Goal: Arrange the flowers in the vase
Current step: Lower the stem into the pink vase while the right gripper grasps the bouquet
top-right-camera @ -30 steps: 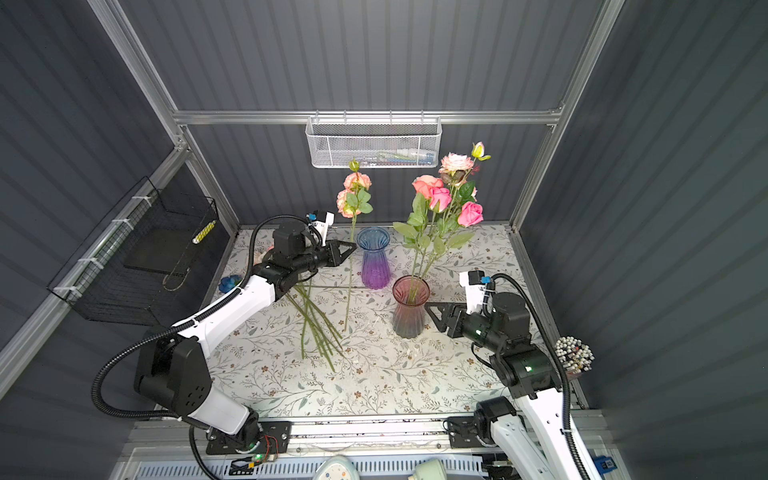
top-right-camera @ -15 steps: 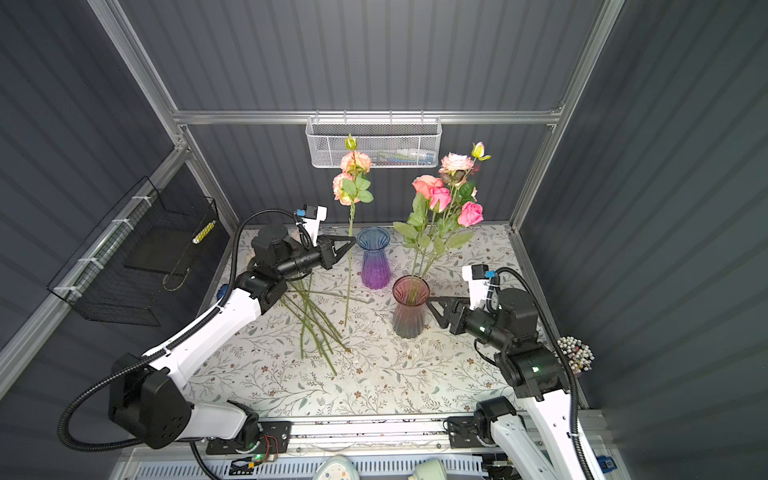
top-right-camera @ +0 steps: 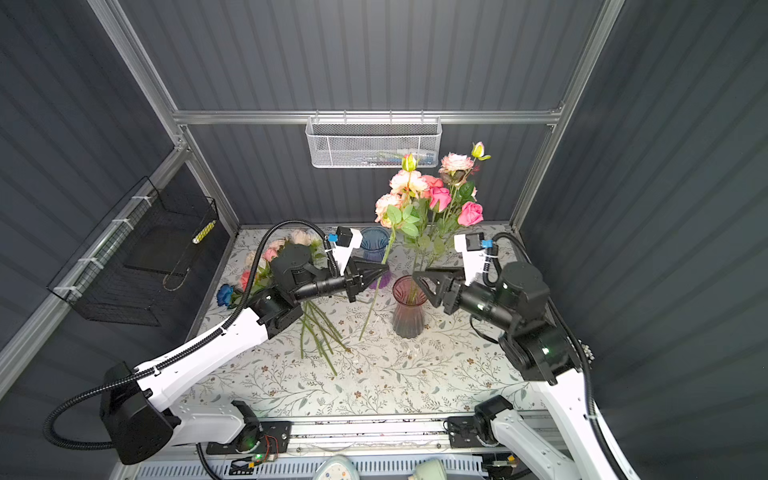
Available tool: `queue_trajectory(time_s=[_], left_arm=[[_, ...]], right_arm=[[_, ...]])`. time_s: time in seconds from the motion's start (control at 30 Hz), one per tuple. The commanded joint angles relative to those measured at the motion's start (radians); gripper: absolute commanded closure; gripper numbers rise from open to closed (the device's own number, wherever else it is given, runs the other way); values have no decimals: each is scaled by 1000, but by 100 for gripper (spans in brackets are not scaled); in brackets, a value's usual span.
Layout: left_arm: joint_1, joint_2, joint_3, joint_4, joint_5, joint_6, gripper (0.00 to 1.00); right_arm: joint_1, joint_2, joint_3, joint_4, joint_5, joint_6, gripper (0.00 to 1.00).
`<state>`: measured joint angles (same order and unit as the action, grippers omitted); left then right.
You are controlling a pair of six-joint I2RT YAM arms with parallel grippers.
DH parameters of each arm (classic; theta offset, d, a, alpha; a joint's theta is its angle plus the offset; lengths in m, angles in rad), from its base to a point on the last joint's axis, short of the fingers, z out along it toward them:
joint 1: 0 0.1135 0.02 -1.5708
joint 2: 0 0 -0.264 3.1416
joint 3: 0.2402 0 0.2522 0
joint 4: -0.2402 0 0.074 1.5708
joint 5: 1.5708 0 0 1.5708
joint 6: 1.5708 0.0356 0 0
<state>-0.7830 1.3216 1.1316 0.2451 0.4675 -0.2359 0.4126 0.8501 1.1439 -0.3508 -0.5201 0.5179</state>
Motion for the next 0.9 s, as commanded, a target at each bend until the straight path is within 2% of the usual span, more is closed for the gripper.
queue_trajectory(time_s=[0.0, 0.17, 0.27, 0.37, 0.67, 0.87], left_arm=[[-19, -10, 5, 21, -35, 34, 98], [-27, -25, -5, 15, -35, 32, 98], [-26, -38, -12, 12, -46, 34, 98], [-26, -39, -9, 10, -41, 37, 98], [-27, -28, -13, 31, -44, 32, 96], [-27, -33, -18, 34, -61, 23, 88]], right_arm=[[56, 86, 65, 86, 58, -3, 46], [95, 194, 113, 121, 120, -24, 49], [111, 223, 113, 154, 87, -11, 54], [136, 237, 114, 163, 105, -12, 66], [188, 261, 117, 182, 108, -11, 79], [203, 251, 112, 183, 145, -34, 86]])
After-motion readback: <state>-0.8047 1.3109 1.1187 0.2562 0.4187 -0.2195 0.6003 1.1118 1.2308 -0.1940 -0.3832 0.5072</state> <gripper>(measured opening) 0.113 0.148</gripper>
